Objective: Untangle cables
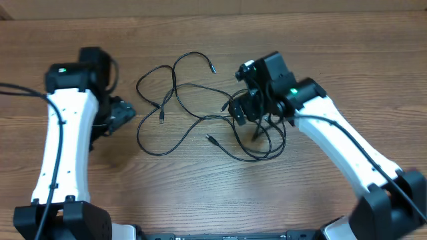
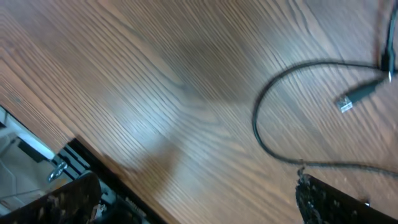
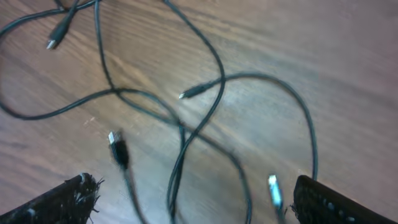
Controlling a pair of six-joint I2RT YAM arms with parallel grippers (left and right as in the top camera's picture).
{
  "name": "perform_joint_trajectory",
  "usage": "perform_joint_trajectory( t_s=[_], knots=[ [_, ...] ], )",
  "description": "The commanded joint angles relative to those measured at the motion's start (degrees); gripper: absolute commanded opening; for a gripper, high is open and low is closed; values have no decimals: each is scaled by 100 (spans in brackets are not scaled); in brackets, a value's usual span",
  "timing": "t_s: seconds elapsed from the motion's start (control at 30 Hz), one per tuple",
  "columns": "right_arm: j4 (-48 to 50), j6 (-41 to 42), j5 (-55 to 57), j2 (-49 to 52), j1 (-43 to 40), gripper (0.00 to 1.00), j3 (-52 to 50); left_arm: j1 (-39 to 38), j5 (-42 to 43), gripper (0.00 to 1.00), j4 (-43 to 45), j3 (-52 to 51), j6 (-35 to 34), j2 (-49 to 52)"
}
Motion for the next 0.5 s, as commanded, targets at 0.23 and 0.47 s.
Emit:
perform_joint_trajectory(
  t_s=[0.23, 0.47],
  knots=[
    [501, -1040, 127, 1078, 955, 95, 332, 356, 157, 100, 17, -37, 256, -76],
    [1038, -1082, 157, 1631, 1073, 86, 332, 354, 157, 100, -28, -37, 352, -76]
  ],
)
